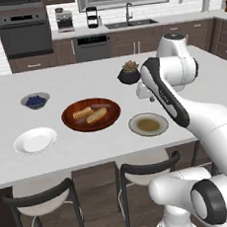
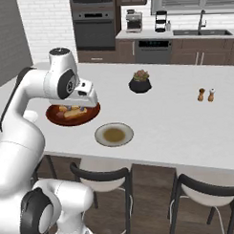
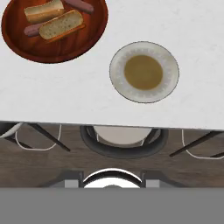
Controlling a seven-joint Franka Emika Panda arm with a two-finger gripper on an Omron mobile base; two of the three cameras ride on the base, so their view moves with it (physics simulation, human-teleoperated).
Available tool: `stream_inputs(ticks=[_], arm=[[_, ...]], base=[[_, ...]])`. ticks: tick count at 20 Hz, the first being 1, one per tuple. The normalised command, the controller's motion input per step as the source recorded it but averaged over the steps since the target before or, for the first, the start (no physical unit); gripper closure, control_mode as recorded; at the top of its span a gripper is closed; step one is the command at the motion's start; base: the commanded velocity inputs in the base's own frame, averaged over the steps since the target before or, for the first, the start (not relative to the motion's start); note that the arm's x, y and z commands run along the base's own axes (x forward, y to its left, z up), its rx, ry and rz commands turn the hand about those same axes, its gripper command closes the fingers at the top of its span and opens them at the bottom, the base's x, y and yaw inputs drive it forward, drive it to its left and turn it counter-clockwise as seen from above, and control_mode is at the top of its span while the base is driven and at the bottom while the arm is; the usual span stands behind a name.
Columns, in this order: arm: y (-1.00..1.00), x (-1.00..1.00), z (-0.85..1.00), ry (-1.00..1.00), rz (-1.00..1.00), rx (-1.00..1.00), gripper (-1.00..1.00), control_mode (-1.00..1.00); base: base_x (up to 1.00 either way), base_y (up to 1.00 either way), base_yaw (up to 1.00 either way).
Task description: Place one bun and one sausage from the bowl on each plate.
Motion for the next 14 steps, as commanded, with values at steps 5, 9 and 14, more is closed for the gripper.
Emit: stream_inputs(ticks=[5,9,14], arm=[[0.1,0.0,-0.18,-0.01,-0.03,0.0,-1.0,-1.0],[0.66,0.14,-0.47,0.0,-0.21,0.0,-1.0,-1.0],[0.48,0.4,-0.21,0.0,-0.28,0.01,-1.0,-1.0]], base=[[0.0,0.0,0.0],[0.0,0.0,0.0],[0.0,0.0,0.0]])
